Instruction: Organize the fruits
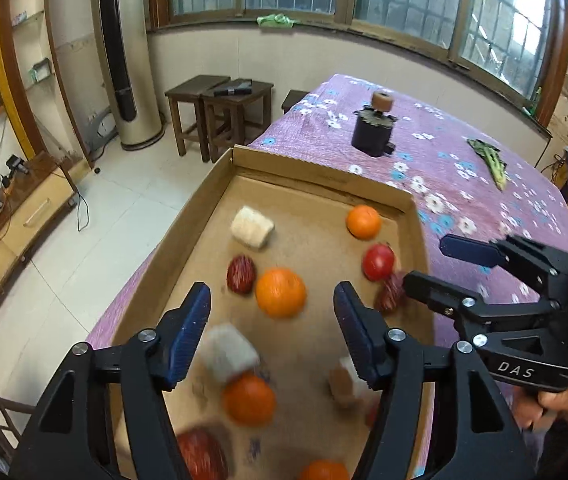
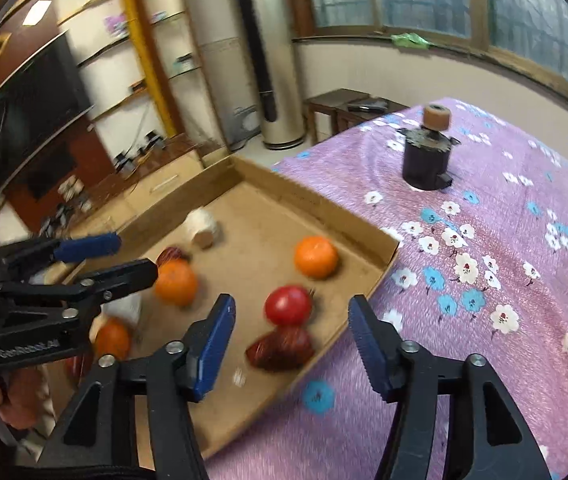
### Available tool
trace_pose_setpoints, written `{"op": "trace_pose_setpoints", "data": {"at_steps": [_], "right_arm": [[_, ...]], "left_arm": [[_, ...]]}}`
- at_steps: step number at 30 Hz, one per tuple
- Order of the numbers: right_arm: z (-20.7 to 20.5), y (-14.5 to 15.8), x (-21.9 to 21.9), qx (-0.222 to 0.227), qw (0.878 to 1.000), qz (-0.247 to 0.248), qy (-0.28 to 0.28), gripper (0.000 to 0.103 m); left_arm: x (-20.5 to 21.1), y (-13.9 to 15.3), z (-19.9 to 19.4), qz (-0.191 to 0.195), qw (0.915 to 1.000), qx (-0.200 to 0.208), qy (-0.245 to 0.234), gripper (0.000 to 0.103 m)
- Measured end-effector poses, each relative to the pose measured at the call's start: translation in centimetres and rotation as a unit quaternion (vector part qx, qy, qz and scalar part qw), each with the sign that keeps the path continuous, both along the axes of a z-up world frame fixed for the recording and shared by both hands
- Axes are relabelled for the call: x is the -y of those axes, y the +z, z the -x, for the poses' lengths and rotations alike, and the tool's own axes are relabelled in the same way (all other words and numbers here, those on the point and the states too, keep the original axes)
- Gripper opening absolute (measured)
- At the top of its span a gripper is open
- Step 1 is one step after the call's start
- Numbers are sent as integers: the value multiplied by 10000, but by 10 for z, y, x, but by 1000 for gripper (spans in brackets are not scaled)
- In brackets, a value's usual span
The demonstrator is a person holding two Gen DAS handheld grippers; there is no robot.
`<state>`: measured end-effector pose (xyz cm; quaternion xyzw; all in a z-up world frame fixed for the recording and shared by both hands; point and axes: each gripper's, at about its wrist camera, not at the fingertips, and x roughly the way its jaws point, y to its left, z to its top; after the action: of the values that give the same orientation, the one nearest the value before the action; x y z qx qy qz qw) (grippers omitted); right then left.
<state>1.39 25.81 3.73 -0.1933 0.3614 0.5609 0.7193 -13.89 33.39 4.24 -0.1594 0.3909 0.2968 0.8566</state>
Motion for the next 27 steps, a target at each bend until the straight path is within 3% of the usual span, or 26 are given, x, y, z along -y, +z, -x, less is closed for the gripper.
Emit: {"op": "trace_pose_setpoints", "data": {"at_steps": [2,4,7,10,17,27], "right_arm": [[15,2,7,270,9992,89,290,66],[29,5,15,495,9973,96,532,70],[46,10,27,693,9943,35,812,81],[62,14,41,752,9905,6,1150,86],[94,19,69,741,9816,-36,1761,89],[122,14,90,1006,9741,48,2025,89]], "left_arm": [[9,2,10,-56,10000,33,41,66],[18,4,19,-128,9999,20,78,77],[32,5,32,-327,9994,-35,65,77],[43,5,46,-423,9990,-82,71,77],[67,11,71,-558,9984,10,16,82],[93,19,89,-727,9973,80,-78,82]]}}
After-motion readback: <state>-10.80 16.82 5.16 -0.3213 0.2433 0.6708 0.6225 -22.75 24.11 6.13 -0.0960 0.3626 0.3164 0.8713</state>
